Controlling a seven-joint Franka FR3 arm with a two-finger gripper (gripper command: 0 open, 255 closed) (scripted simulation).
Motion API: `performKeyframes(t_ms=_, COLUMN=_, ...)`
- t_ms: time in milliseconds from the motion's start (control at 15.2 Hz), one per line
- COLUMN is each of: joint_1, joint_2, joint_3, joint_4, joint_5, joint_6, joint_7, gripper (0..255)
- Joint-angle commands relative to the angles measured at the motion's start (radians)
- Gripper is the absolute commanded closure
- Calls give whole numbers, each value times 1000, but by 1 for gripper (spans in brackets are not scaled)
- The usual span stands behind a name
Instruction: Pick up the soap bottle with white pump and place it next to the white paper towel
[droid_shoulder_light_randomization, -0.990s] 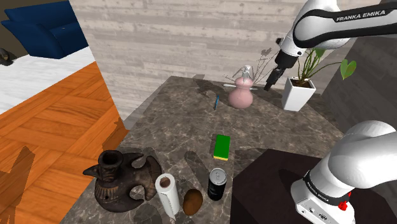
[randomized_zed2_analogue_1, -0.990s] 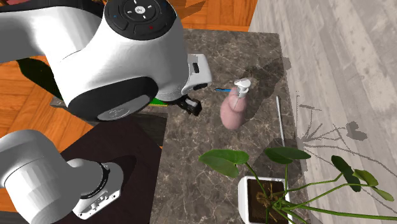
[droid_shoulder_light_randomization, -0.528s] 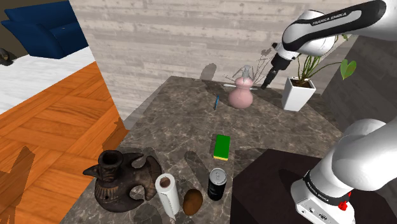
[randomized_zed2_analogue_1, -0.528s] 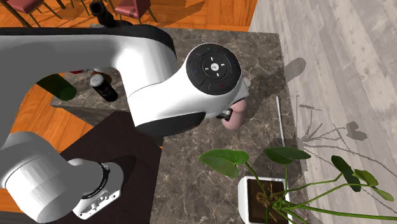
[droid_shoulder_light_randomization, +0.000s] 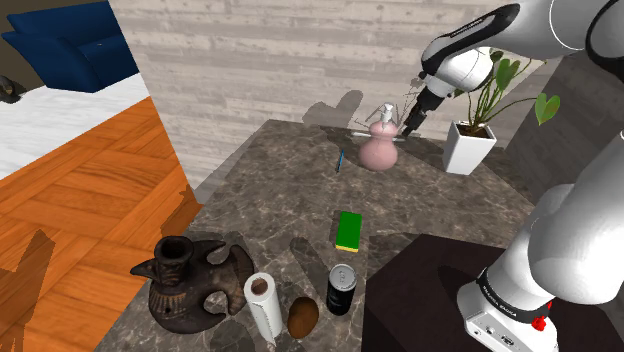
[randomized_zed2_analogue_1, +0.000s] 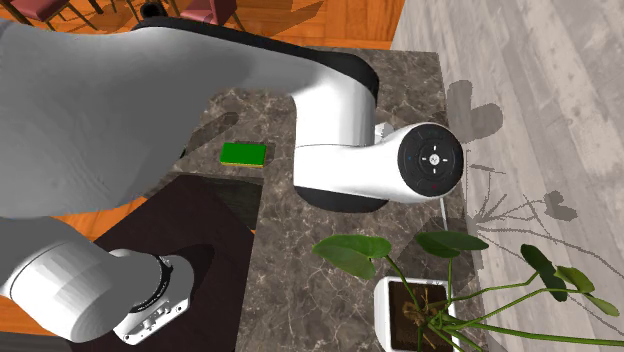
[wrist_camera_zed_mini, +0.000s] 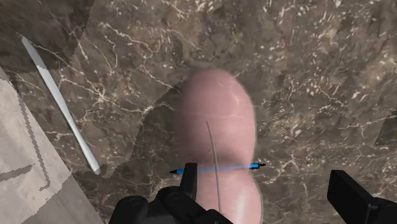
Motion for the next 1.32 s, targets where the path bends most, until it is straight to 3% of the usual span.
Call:
performKeyframes(t_ms=0, joint_1=-8, joint_2=118, joint_3=-18, joint_4=79, joint_5=142, joint_6=-34, joint_7=-156, gripper=0)
performKeyframes(t_ms=528, joint_1=-35, joint_2=226, joint_3=30, joint_4=97, joint_5=270, joint_6=0, joint_7=-246, gripper=0)
performKeyframes(t_ms=1056, joint_1=-36, joint_2=232, joint_3=34, joint_4=97, joint_5=278, joint_6=3, joint_7=-251, gripper=0)
performKeyframes(t_ms=1122, joint_1=-36, joint_2=232, joint_3=34, joint_4=97, joint_5=278, joint_6=3, joint_7=-251, gripper=255)
performKeyframes(t_ms=1254, joint_1=-36, joint_2=232, joint_3=34, joint_4=97, joint_5=278, joint_6=3, joint_7=-251, gripper=255)
